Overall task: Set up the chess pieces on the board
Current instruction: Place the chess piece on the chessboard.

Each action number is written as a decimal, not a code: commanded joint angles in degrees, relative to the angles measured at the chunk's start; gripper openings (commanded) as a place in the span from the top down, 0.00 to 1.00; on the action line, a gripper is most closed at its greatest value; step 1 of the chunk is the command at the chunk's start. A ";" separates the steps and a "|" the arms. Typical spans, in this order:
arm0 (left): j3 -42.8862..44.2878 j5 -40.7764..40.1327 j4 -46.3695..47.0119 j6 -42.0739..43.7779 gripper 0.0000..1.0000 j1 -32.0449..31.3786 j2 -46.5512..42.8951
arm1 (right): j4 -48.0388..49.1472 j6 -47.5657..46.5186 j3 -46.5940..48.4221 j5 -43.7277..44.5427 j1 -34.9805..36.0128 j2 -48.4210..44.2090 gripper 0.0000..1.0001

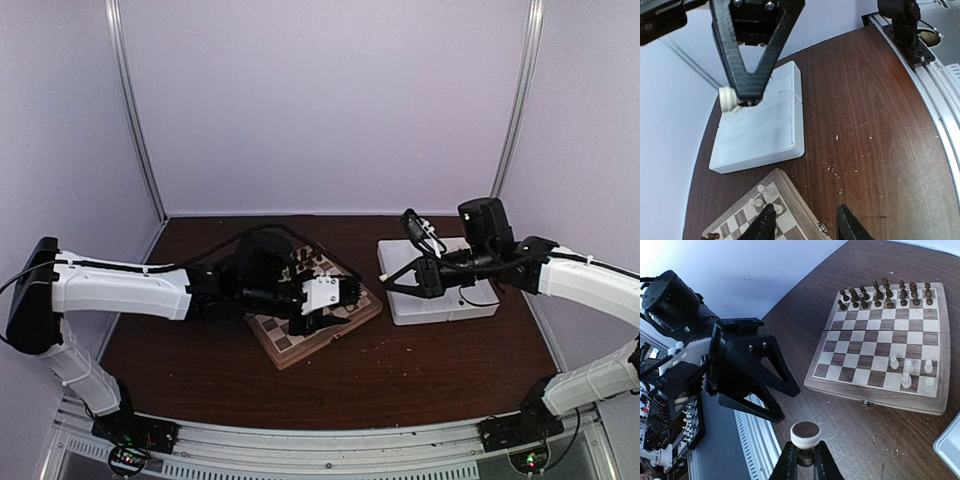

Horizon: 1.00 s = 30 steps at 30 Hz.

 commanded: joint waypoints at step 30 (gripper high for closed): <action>2.68 2.43 10.71 16.93 0.56 0.09 4.34 | -0.96 0.49 6.37 -10.29 4.63 12.56 0.96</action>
